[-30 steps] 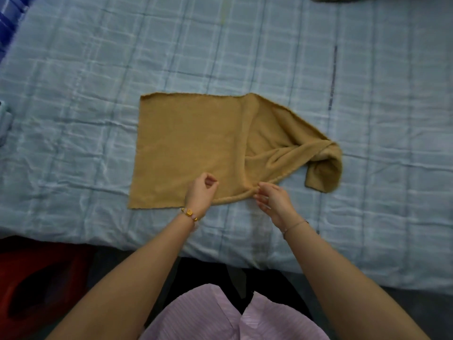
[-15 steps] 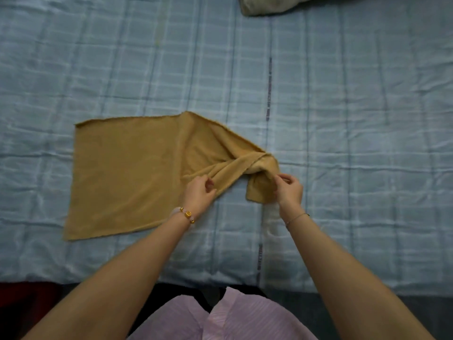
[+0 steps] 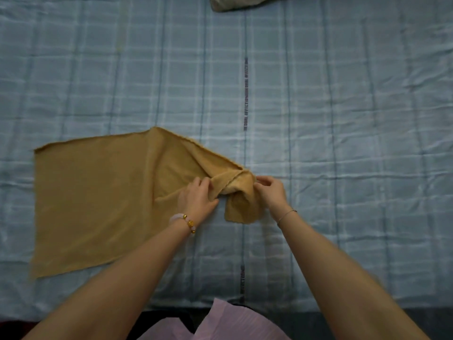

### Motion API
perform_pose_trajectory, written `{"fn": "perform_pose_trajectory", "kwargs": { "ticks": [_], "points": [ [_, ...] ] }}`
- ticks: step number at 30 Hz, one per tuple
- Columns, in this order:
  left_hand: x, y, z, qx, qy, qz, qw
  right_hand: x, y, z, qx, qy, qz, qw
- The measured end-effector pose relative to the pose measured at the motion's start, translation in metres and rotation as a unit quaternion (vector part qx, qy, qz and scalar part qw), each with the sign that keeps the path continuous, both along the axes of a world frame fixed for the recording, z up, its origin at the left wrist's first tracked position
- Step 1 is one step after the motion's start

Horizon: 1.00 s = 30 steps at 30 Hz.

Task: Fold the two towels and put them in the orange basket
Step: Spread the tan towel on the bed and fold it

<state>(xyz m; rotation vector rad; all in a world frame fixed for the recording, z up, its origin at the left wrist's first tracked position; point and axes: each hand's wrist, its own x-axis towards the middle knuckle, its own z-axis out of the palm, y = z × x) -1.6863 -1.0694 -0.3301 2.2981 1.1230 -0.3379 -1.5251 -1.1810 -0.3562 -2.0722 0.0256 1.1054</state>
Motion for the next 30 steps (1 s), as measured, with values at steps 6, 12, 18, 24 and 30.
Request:
{"fn": "perform_pose_trajectory", "kwargs": {
  "ticks": [6,12,18,24,30],
  "points": [
    [-0.002,0.001,-0.006,0.037,-0.002,-0.008,0.999,-0.001,0.002,-0.003,-0.019,-0.016,0.000,1.000],
    [-0.004,0.009,0.007,0.020,-0.051,0.043,0.998,0.014,0.003,0.012,-0.017,-0.102,-0.025,0.994],
    [-0.023,-0.001,0.018,0.004,-0.106,0.039,0.994,0.013,-0.007,0.040,0.007,-0.160,0.012,0.987],
    [-0.052,-0.042,0.019,-0.037,-0.118,-0.009,0.992,-0.026,-0.056,0.046,-0.012,-0.205,0.105,0.973],
    [-0.094,-0.074,0.019,-0.040,-0.062,-0.078,0.994,-0.077,-0.120,0.035,-0.079,-0.276,0.218,0.933]
  ]
}}
